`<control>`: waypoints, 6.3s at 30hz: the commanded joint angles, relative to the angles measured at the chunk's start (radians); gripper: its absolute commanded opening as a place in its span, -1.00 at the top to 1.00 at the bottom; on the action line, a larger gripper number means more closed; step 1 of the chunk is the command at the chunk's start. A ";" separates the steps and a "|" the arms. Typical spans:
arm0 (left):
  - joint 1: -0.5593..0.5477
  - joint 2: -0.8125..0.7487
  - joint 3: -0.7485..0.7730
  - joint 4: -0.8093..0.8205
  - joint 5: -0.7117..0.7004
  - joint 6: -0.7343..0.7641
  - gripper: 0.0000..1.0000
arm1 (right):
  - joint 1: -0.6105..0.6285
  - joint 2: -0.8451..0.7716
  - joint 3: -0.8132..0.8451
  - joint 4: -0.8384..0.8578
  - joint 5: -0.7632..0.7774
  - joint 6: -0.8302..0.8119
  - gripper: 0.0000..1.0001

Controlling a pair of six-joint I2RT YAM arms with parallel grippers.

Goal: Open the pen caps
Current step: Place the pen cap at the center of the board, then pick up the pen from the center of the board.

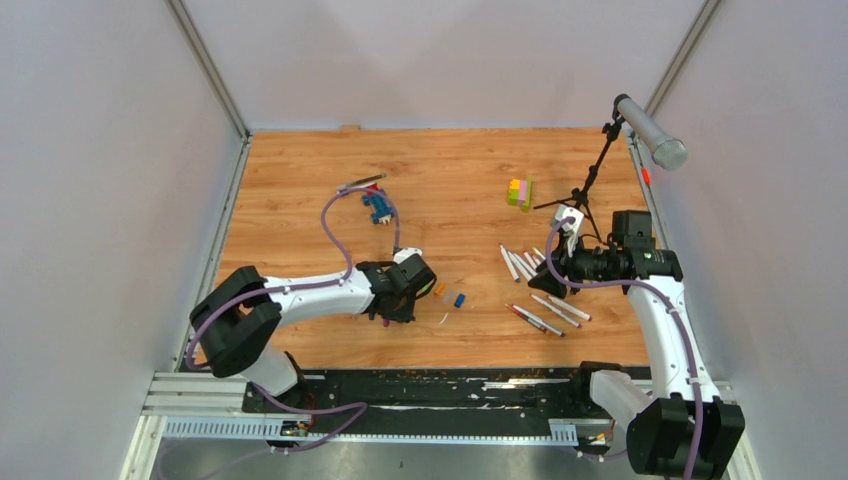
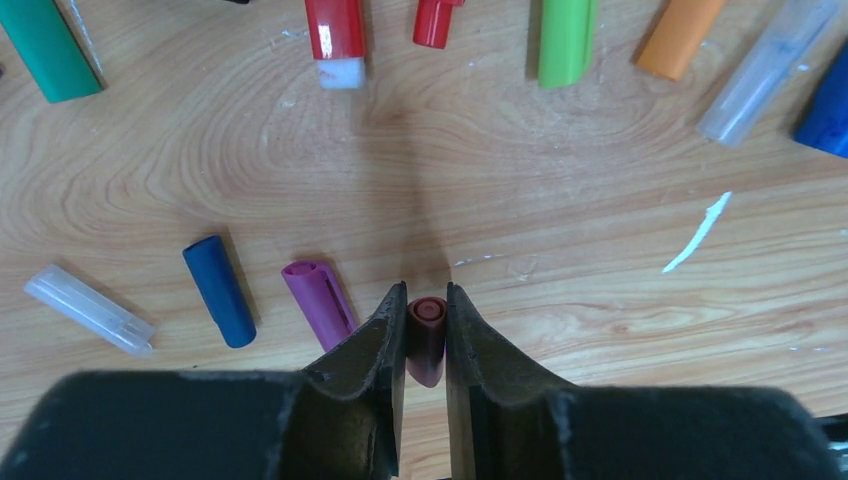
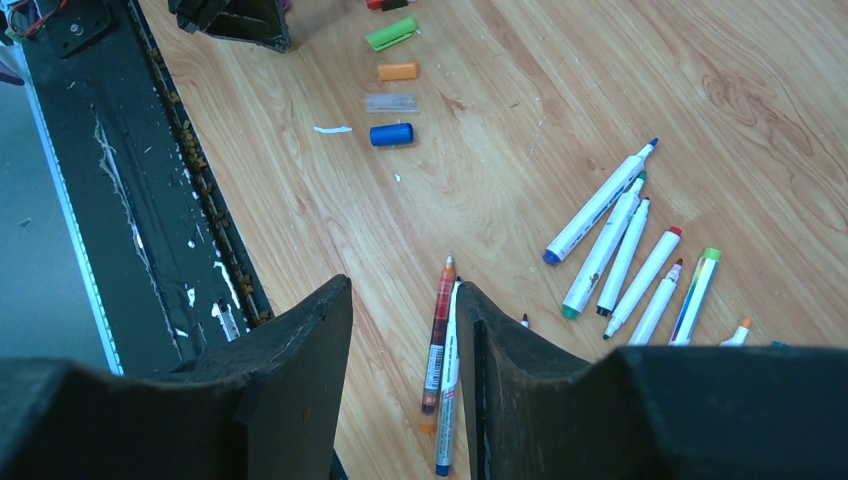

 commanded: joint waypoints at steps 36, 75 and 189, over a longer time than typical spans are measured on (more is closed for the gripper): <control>0.242 -0.450 0.032 0.186 -0.074 0.334 -1.00 | 0.001 -0.016 -0.006 0.013 -0.047 -0.036 0.12; 0.873 0.646 1.000 0.052 0.344 1.128 -0.10 | 0.001 0.002 -0.001 -0.007 -0.058 -0.052 0.12; 0.954 0.353 0.832 0.166 0.293 0.803 1.00 | 0.001 0.012 0.006 -0.033 -0.052 -0.078 0.12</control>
